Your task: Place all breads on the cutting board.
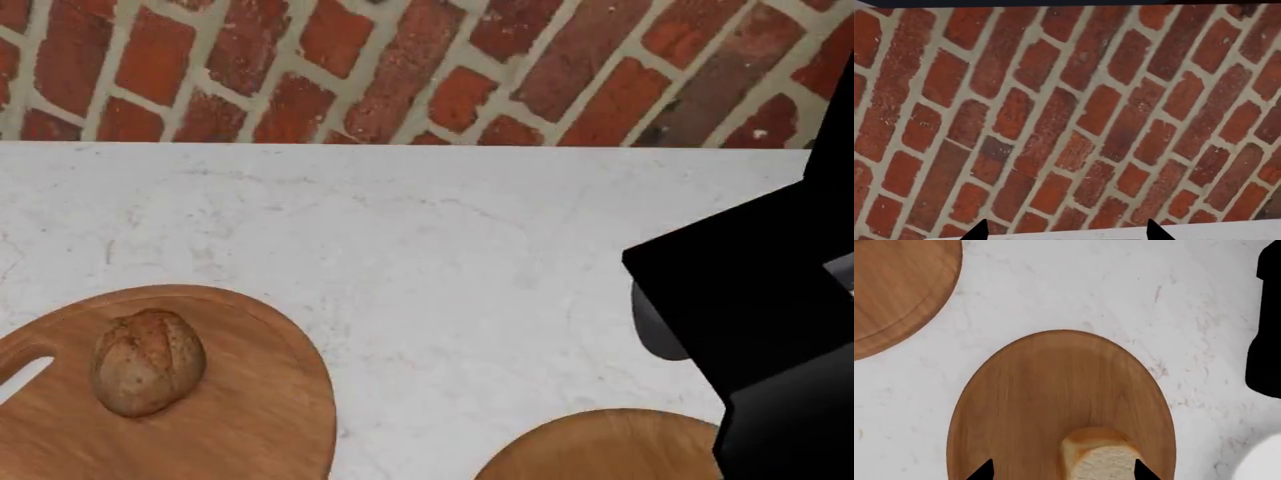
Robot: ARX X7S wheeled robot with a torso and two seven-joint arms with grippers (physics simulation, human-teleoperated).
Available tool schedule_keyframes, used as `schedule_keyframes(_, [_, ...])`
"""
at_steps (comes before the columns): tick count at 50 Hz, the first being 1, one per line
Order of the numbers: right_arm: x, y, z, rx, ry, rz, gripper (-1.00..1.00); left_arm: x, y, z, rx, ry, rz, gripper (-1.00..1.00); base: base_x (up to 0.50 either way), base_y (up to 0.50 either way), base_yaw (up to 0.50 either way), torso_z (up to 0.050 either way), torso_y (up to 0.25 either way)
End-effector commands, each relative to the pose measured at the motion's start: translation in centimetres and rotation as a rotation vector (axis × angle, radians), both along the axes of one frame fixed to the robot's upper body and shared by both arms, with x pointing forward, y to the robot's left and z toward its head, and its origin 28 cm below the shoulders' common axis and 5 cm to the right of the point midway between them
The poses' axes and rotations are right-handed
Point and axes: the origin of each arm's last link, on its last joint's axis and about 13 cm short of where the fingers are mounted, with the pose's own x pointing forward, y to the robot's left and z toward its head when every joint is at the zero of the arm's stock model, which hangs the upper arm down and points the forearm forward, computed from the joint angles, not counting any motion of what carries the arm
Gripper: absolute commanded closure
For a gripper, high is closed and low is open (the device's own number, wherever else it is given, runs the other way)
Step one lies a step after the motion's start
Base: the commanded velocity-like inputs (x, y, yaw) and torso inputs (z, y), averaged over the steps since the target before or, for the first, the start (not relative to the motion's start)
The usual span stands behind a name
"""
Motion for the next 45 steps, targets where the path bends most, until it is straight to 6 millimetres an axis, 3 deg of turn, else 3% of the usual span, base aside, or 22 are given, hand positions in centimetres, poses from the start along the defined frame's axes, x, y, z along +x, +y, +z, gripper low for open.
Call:
schedule_keyframes(1, [-1.2,-1.4,-0.1,-0.02,-0.015,-0.051,-1.0,0.6,-0.4,0.0,-0.013,-0.014,-0.017,-1.0,0.0,0.0,0.0,0.0,0.0])
schedule_keyframes(21, [-0.5,-3.3,-0.8,-0.076,-0.033,-0.124,-1.0,0.4,-0.5,-0.1,-0.014,-0.011,-0.016,-1.0,0.0,0.0,0.0,0.0,0.0])
schedule_keyframes(45, [0.4,-3.7,-4.0,0.033,-0.002,-0.136,-1.0,0.4,-0.2,0.0,-0.008,-0.016,-0.006,-1.0,0.0,0.0,0.0,0.0,0.0])
